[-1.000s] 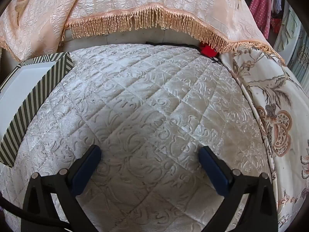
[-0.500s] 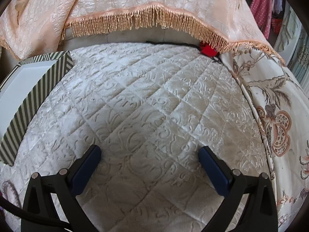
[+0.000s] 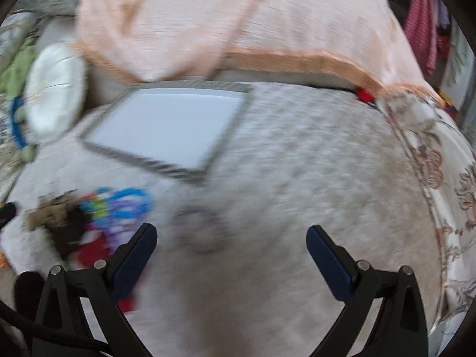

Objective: Organize jewelry

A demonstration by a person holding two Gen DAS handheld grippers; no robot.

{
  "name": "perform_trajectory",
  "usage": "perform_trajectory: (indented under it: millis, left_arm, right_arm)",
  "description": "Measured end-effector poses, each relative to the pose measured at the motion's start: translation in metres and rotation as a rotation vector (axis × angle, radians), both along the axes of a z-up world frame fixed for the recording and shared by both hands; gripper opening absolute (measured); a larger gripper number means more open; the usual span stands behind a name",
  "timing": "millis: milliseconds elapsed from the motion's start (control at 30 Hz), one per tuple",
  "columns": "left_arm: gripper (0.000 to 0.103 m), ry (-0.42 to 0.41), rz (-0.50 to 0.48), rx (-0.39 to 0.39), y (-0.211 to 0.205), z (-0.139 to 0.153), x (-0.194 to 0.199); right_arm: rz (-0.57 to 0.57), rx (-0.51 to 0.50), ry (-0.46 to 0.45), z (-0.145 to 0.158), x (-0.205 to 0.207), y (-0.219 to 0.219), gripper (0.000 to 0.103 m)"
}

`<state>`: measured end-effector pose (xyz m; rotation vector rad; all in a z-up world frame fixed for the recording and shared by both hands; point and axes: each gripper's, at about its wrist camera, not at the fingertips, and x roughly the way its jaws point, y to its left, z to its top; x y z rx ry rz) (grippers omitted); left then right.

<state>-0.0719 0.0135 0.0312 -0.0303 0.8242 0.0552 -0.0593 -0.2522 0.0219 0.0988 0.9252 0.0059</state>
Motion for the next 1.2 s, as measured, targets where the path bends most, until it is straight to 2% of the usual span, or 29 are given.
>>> perform_trajectory:
  millis: [167,400,1200]
  left_arm:
    - [0.0,-0.005,0.009,-0.009,0.005,0.001,-0.004]
    - [0.0,0.006,0.008,-0.016,0.007,-0.002,-0.007]
    - [0.0,0.01,0.012,-0.037,0.005,0.0,-0.009]
  right_arm:
    - [0.066,0.042,-0.006,0.012,-0.009,0.05,0.102]
    - [0.096,0.009,-0.008,0.019,-0.013,0.081,0.102]
    - [0.056,-0.004,-0.02,0.025,-0.016,0.07,0.102]
